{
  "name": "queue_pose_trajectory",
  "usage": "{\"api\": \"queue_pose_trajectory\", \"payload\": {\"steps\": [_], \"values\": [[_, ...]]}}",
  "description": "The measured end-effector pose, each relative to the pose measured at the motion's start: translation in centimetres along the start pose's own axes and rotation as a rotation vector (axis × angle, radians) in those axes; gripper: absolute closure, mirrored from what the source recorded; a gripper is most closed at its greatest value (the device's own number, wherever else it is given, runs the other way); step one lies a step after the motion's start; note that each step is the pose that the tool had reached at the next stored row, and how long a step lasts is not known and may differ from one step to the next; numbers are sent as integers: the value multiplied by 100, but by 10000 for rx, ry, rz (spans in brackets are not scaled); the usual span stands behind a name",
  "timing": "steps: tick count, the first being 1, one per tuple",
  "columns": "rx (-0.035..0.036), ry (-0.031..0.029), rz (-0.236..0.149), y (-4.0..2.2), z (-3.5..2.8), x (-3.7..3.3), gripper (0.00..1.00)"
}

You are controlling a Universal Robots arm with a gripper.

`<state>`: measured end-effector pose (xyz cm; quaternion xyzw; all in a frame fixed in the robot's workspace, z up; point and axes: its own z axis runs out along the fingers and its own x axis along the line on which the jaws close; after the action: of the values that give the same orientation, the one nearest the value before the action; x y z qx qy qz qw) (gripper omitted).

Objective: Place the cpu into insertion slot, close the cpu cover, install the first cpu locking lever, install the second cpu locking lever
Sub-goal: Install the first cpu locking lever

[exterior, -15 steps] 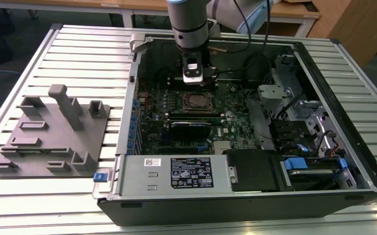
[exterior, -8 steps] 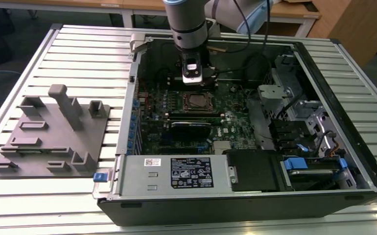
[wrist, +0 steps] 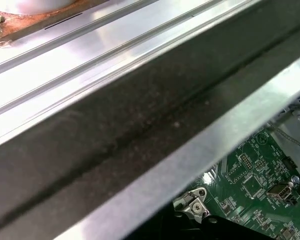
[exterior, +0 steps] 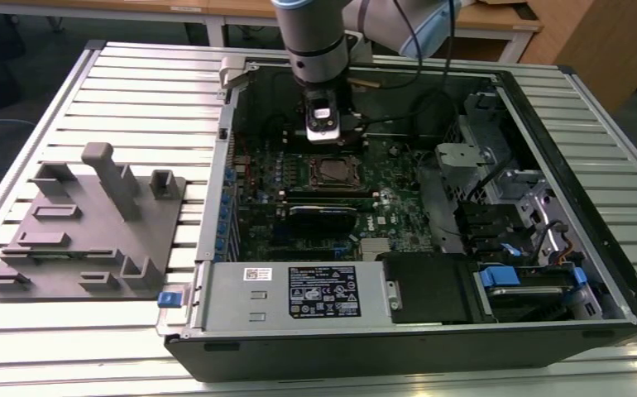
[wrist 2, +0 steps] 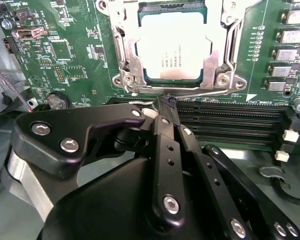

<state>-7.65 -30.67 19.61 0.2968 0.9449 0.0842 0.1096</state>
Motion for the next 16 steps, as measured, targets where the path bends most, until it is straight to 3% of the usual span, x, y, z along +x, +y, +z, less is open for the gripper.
{"api": "queue_pose_trajectory", "payload": {"steps": [8,13,16], "values": [[-16,-29,-3,-7,6,10,90],[-79,-121,-14,-24,4,38,90],[-83,-125,-16,-23,4,38,90]]}}
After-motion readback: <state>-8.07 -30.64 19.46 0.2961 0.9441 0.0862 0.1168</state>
